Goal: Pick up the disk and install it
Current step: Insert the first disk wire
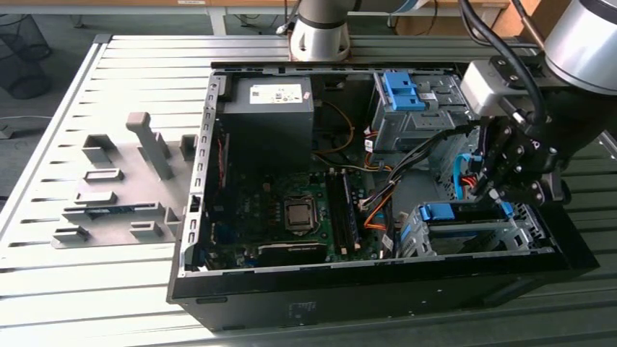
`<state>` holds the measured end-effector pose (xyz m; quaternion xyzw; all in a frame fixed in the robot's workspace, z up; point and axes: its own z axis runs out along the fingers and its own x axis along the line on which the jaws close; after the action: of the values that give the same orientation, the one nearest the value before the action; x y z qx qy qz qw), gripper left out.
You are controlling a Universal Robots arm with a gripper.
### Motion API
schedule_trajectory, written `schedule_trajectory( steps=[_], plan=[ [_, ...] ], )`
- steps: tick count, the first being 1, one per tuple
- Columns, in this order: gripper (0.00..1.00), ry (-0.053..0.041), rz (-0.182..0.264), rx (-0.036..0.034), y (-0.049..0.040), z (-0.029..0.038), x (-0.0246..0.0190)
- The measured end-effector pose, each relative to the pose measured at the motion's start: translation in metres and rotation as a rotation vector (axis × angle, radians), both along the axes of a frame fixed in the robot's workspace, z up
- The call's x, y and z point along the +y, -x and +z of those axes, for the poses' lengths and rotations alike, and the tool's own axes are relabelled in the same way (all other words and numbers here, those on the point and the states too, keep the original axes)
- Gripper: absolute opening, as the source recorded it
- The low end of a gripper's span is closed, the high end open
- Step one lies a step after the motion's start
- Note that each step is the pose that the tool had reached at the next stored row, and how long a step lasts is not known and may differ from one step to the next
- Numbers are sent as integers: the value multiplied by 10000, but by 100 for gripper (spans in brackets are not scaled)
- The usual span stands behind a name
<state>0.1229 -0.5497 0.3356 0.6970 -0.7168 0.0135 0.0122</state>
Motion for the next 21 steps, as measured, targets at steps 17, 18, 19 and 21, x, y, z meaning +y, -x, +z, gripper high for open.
schedule_trajectory(
  steps=[17,18,19,21],
  plan=[
    [16,-35,4,1,0,-4,-34],
    [16,-34,8,1,0,0,-34],
    [16,-38,9,0,0,0,-34],
    [16,-42,9,0,0,0,-34]
  ],
)
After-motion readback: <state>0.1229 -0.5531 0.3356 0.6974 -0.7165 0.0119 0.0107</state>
